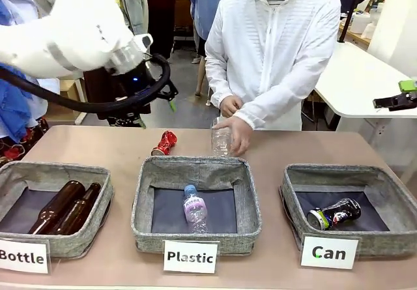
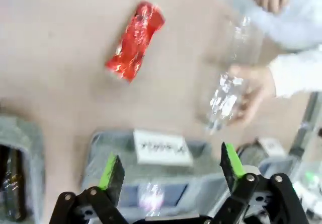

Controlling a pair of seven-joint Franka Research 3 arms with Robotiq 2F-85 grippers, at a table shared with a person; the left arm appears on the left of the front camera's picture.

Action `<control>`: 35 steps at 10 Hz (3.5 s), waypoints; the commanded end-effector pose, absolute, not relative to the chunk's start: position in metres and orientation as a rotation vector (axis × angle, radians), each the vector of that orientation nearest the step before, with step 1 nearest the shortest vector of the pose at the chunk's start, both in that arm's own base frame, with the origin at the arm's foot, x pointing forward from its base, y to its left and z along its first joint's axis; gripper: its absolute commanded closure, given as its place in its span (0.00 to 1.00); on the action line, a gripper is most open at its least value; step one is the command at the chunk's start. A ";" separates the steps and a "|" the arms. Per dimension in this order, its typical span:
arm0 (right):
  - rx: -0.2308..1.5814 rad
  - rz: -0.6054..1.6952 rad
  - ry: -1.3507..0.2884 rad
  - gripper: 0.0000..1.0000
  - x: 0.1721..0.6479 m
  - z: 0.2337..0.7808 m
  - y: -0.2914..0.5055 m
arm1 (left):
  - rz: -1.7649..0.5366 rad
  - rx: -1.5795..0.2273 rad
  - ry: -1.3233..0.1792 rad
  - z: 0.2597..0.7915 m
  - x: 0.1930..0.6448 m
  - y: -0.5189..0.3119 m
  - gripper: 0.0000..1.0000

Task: Sort the can waste into the basket.
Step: Pick up the can waste from the table and place it in the right Fabric basket.

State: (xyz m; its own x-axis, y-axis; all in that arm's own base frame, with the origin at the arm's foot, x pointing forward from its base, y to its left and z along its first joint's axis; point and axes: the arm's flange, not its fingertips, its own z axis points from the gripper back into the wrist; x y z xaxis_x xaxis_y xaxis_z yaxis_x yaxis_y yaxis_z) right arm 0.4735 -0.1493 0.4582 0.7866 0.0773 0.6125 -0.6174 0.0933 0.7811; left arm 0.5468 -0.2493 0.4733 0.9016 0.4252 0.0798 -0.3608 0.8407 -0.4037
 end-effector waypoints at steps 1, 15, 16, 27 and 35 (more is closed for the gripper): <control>1.383 0.559 -0.487 0.00 0.473 0.461 -0.149 | 0.474 -0.277 -0.201 0.458 0.588 -0.281 0.00; 1.383 0.559 -0.487 0.00 0.473 0.461 -0.149 | -0.153 -0.922 -0.008 0.456 0.455 -0.031 0.00; 1.383 0.559 -0.487 0.00 0.473 0.461 -0.149 | -0.132 -0.946 0.009 0.467 0.445 -0.005 0.00; 1.383 0.559 -0.487 0.00 0.473 0.461 -0.149 | 0.017 -0.792 0.053 0.506 0.468 -0.082 0.00; 1.383 0.559 -0.487 0.00 0.473 0.461 -0.149 | 0.174 -0.314 0.037 0.468 0.567 -0.309 0.00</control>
State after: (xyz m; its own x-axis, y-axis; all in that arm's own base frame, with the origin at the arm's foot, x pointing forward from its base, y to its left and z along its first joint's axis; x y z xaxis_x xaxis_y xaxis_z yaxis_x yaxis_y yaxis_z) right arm 0.4735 -0.1492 0.4583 0.7864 0.0775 0.6128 -0.6177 0.0931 0.7809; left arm 0.5553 -0.3049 0.4664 0.9896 0.1219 -0.0758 -0.1409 0.9264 -0.3493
